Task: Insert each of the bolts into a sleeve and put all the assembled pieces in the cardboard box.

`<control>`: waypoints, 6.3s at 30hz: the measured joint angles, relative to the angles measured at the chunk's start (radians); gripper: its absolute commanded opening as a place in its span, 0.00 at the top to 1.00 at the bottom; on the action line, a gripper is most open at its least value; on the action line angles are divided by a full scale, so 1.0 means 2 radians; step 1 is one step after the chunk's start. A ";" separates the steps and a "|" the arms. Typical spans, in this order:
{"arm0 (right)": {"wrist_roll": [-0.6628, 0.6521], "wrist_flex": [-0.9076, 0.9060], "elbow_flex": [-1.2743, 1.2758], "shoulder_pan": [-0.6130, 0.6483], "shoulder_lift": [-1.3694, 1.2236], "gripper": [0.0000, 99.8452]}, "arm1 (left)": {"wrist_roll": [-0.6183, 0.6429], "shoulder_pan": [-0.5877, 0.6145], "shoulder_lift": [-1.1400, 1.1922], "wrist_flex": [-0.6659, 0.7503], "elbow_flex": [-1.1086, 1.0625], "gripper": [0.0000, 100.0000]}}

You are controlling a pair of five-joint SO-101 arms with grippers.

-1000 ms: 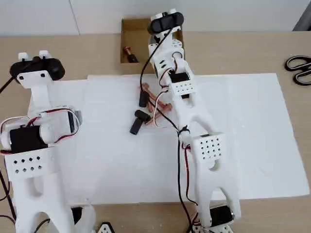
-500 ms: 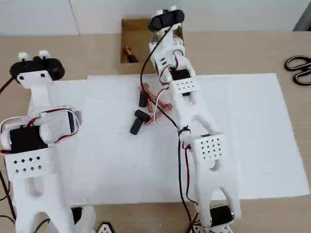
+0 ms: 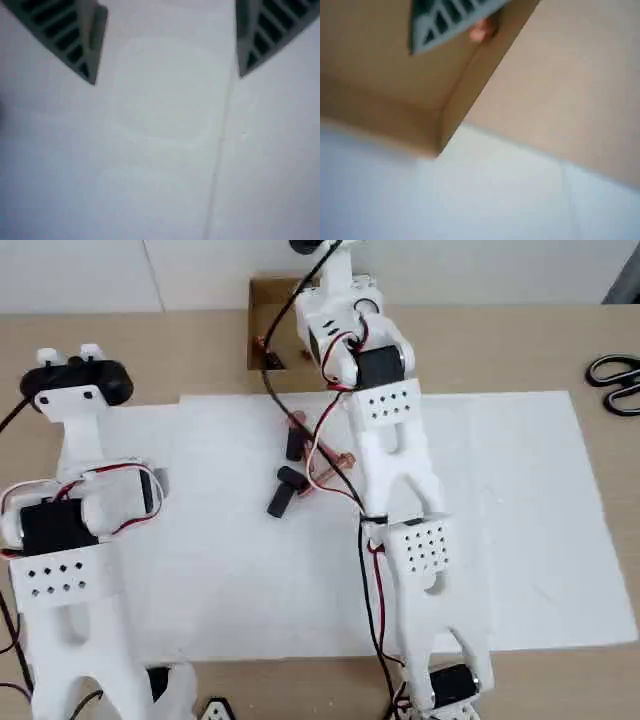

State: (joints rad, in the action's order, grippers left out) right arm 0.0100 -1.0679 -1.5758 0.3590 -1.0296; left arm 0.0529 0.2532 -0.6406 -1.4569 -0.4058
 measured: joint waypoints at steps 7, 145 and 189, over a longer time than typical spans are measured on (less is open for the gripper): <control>0.000 -0.219 -0.027 0.037 0.001 0.84 | 0.000 0.001 0.001 0.000 -0.018 0.82; 0.157 -0.249 0.387 0.180 0.102 1.00 | -0.002 0.001 0.001 0.002 -0.038 0.82; -0.025 -0.304 0.548 -0.170 0.394 1.00 | -0.126 -0.336 0.600 -0.019 0.408 0.83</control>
State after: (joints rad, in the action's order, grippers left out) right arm -0.0391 -1.6755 -0.4803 0.0199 -0.2409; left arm -0.1987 -0.4189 0.5593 -1.4952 0.4104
